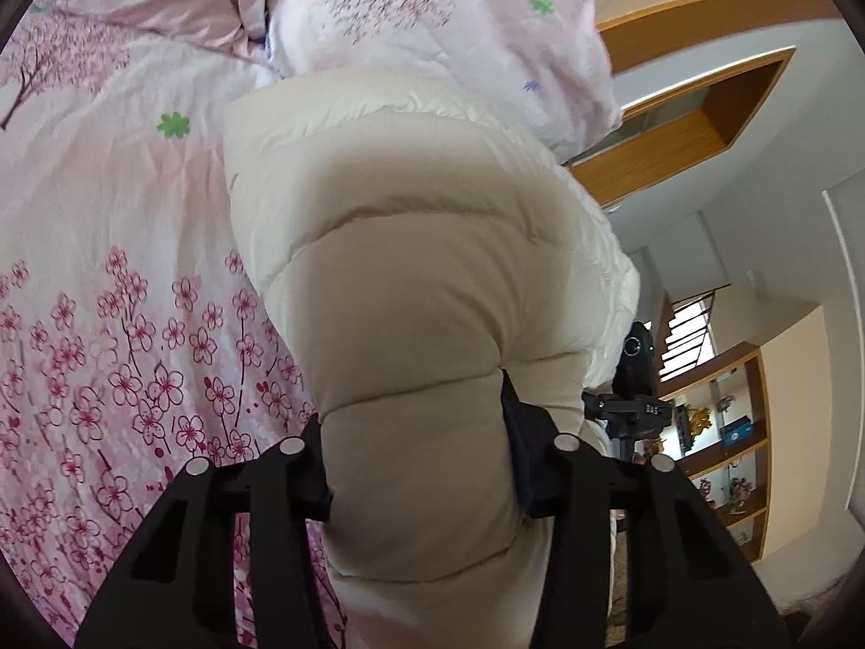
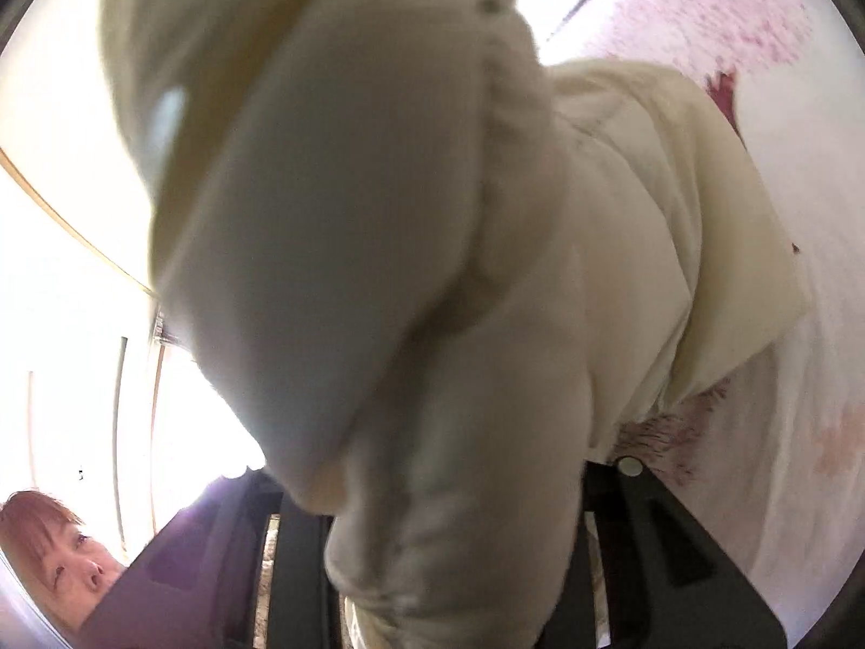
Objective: Fold large clothes
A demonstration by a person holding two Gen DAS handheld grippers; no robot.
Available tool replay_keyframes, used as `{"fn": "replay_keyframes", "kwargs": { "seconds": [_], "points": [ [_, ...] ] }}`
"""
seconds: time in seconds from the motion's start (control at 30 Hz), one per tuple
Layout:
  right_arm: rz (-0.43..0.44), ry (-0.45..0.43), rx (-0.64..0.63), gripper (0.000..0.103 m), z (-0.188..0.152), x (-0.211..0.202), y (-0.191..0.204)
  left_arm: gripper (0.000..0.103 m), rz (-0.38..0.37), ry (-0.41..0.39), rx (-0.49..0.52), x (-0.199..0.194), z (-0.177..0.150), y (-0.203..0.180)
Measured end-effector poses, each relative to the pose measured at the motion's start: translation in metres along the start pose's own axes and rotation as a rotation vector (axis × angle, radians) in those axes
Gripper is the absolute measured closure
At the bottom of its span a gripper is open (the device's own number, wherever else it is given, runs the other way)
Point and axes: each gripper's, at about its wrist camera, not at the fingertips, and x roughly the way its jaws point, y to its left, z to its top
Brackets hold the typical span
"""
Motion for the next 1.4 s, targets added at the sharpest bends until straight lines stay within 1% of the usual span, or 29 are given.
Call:
{"fn": "replay_keyframes", "kwargs": {
  "seconds": [0.13, 0.23, 0.33, 0.43, 0.5, 0.53, 0.6, 0.73, 0.77, 0.83, 0.87, 0.93, 0.97, 1.0, 1.03, 1.07, 1.13, 1.23, 1.3, 1.33, 1.4],
  "points": [
    [0.0, 0.006, -0.04, 0.078, 0.01, 0.014, 0.025, 0.059, -0.004, -0.053, 0.023, -0.023, 0.006, -0.005],
    [0.005, 0.014, -0.064, 0.078, 0.019, 0.025, 0.038, 0.059, 0.016, -0.107, 0.03, -0.044, 0.013, -0.004],
    [0.01, 0.033, -0.08, 0.078, 0.033, 0.047, 0.047, 0.059, 0.057, -0.157, 0.03, -0.064, 0.021, 0.001],
    [0.021, 0.058, -0.088, 0.078, 0.04, 0.064, 0.044, 0.059, 0.106, -0.198, 0.019, -0.083, 0.027, 0.013],
    [0.027, 0.071, -0.096, 0.078, 0.052, 0.078, 0.041, 0.059, 0.134, -0.217, 0.008, -0.092, 0.031, 0.022],
    [0.031, 0.076, -0.097, 0.078, 0.057, 0.094, 0.041, 0.059, 0.144, -0.222, 0.002, -0.096, 0.031, 0.026],
    [0.036, 0.085, -0.094, 0.078, 0.064, 0.113, 0.041, 0.059, 0.159, -0.233, -0.01, -0.102, 0.034, 0.034],
    [0.038, 0.1, -0.088, 0.078, 0.071, 0.137, 0.039, 0.059, 0.19, -0.25, -0.017, -0.115, 0.039, 0.05],
    [0.038, 0.102, -0.088, 0.078, 0.061, 0.136, 0.042, 0.059, 0.195, -0.252, -0.016, -0.117, 0.04, 0.053],
    [0.033, 0.1, -0.081, 0.078, 0.06, 0.144, 0.041, 0.059, 0.206, -0.249, -0.015, -0.118, 0.042, 0.06],
    [0.028, 0.098, -0.073, 0.078, 0.068, 0.15, 0.042, 0.059, 0.215, -0.246, -0.016, -0.117, 0.042, 0.064],
    [0.007, 0.098, -0.043, 0.078, 0.068, 0.158, 0.033, 0.059, 0.239, -0.229, -0.027, -0.112, 0.043, 0.073],
    [-0.002, 0.098, -0.022, 0.077, 0.07, 0.17, 0.031, 0.058, 0.248, -0.223, -0.031, -0.109, 0.043, 0.077],
    [-0.005, 0.097, -0.001, 0.076, 0.062, 0.171, 0.027, 0.058, 0.248, -0.221, -0.035, -0.106, 0.044, 0.081],
    [-0.011, 0.096, 0.024, 0.076, 0.062, 0.174, 0.021, 0.058, 0.243, -0.219, -0.039, -0.106, 0.042, 0.085],
    [-0.022, 0.096, 0.032, 0.074, 0.058, 0.164, 0.017, 0.057, 0.247, -0.215, -0.04, -0.105, 0.042, 0.087],
    [-0.061, 0.093, 0.037, 0.071, 0.056, 0.167, 0.015, 0.054, 0.275, -0.204, -0.034, -0.102, 0.042, 0.089],
    [-0.102, 0.087, 0.068, 0.06, 0.056, 0.177, 0.011, 0.047, 0.317, -0.19, -0.037, -0.096, 0.045, 0.09],
    [-0.162, 0.066, 0.08, 0.044, 0.05, 0.174, 0.011, 0.045, 0.325, -0.196, -0.044, -0.097, 0.045, 0.086],
    [-0.212, 0.049, 0.077, 0.038, 0.046, 0.169, 0.013, 0.043, 0.338, -0.201, -0.041, -0.097, 0.046, 0.082],
    [-0.259, 0.007, 0.068, 0.031, 0.034, 0.15, 0.021, 0.043, 0.399, -0.226, -0.006, -0.104, 0.044, 0.067]
  ]
}}
